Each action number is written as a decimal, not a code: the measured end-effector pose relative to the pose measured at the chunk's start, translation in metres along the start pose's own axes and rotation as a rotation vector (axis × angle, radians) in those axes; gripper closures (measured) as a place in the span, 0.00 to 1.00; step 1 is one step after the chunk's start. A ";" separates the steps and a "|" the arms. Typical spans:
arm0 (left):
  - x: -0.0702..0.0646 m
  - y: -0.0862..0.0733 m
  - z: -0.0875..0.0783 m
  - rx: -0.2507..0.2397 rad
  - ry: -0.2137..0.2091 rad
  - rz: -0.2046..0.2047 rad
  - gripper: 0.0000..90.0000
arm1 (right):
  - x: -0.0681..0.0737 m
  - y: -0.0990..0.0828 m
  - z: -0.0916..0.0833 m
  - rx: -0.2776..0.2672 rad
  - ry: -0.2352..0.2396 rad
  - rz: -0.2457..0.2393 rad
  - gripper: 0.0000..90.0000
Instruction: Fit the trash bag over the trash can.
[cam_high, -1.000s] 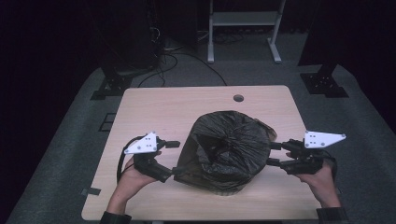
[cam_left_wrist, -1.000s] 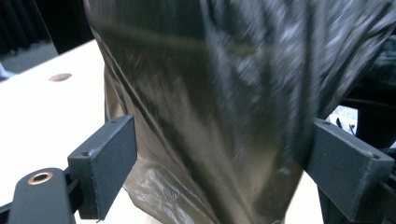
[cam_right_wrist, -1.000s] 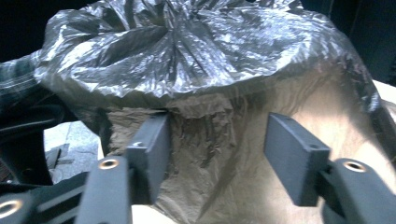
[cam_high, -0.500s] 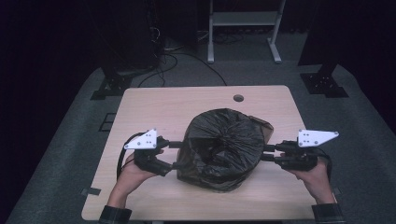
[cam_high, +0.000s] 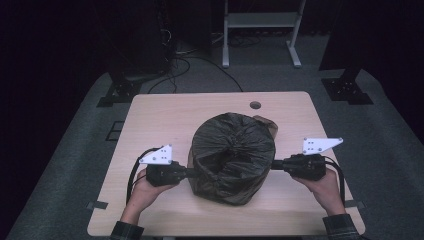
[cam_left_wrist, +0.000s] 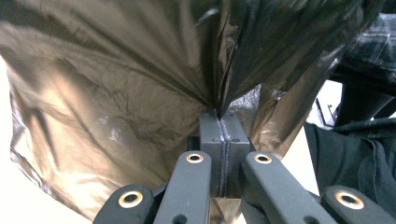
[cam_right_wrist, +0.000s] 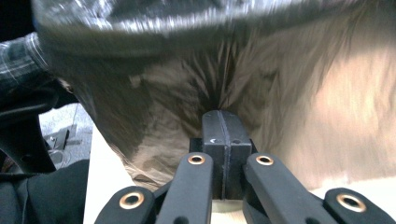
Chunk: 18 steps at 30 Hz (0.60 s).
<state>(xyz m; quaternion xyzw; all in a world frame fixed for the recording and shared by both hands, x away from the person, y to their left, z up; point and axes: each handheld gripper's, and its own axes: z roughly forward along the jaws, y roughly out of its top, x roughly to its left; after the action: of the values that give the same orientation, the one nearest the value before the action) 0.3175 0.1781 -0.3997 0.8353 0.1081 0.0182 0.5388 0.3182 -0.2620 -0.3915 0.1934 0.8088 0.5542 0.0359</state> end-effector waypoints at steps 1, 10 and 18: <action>0.000 -0.002 -0.001 0.002 0.006 -0.002 0.99 | 0.000 -0.001 0.002 0.004 0.000 0.002 1.00; -0.006 0.004 -0.020 -0.054 0.081 0.004 0.58 | -0.002 0.001 -0.008 -0.058 -0.023 0.012 0.67; -0.015 0.028 -0.034 -0.095 0.088 0.009 0.38 | -0.002 0.009 -0.016 -0.099 -0.024 -0.003 0.34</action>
<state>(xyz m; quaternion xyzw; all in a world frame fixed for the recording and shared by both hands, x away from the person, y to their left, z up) 0.3027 0.1943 -0.3588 0.8076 0.1268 0.0624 0.5726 0.3187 -0.2736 -0.3772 0.1970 0.7801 0.5912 0.0560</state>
